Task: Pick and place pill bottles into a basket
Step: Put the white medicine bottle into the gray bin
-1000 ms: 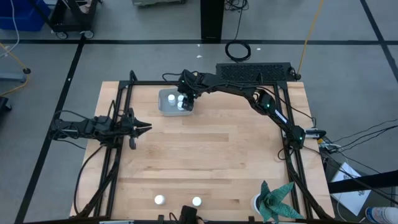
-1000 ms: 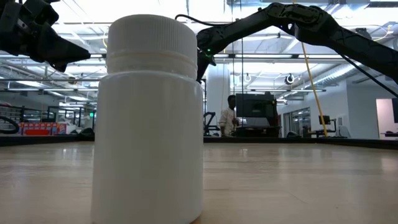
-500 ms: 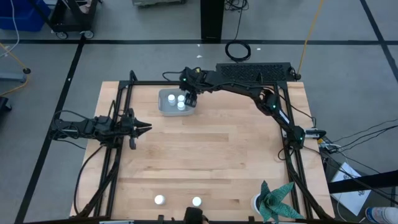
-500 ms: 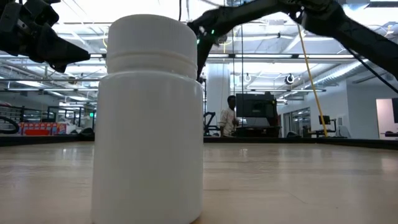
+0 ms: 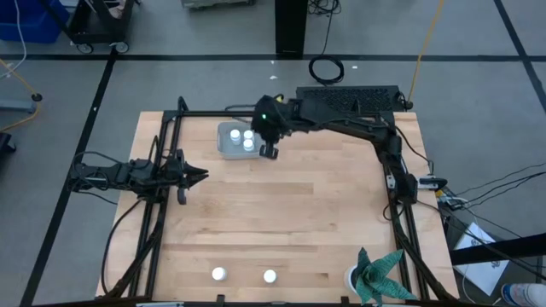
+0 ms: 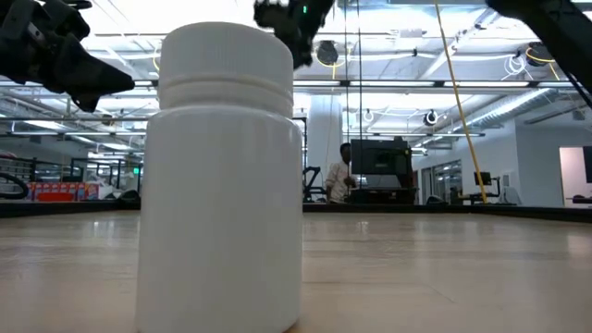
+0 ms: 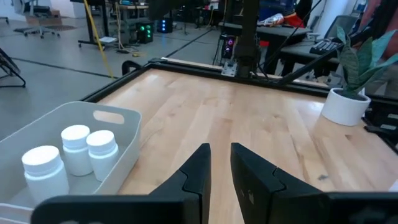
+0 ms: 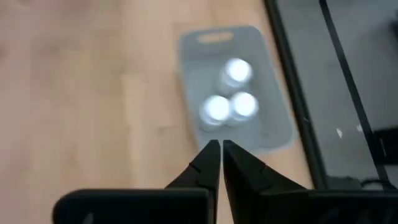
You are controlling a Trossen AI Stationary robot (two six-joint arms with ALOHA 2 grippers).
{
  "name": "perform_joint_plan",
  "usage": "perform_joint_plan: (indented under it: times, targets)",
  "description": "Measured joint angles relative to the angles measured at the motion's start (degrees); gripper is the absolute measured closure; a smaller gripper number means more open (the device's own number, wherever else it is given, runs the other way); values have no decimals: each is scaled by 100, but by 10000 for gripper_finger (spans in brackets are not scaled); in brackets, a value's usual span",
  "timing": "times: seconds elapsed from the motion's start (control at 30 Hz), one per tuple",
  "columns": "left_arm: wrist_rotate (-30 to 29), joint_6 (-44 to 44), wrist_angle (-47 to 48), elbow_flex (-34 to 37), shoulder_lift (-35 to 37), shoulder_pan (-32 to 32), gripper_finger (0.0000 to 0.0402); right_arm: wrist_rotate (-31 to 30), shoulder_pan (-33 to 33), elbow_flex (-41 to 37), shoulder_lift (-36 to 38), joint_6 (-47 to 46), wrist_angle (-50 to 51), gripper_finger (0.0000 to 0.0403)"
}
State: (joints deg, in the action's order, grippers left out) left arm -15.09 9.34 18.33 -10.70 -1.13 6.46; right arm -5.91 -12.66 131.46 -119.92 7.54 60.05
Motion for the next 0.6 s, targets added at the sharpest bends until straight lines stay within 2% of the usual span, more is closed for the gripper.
perform_joint_plan:
  times: [0.13, 0.23, 0.43, 0.6]
  targets:
    - [51, 134, -2, 0, 0, 0, 334, 0, 506, -309, 280, 79, -129, 401]
    - [200, 7, -47, 53, 2, 0, 334, 10, 870, -1254, 787, 86, -787, 402]
    - [56, -4, -636, 546, 2, 4, 334, 99, 1333, -4759, 2671, -123, -3480, 402]
    - [48, -104, -905, 595, -42, 2, 334, 151, 1795, -7372, 4378, -290, -5749, 402]
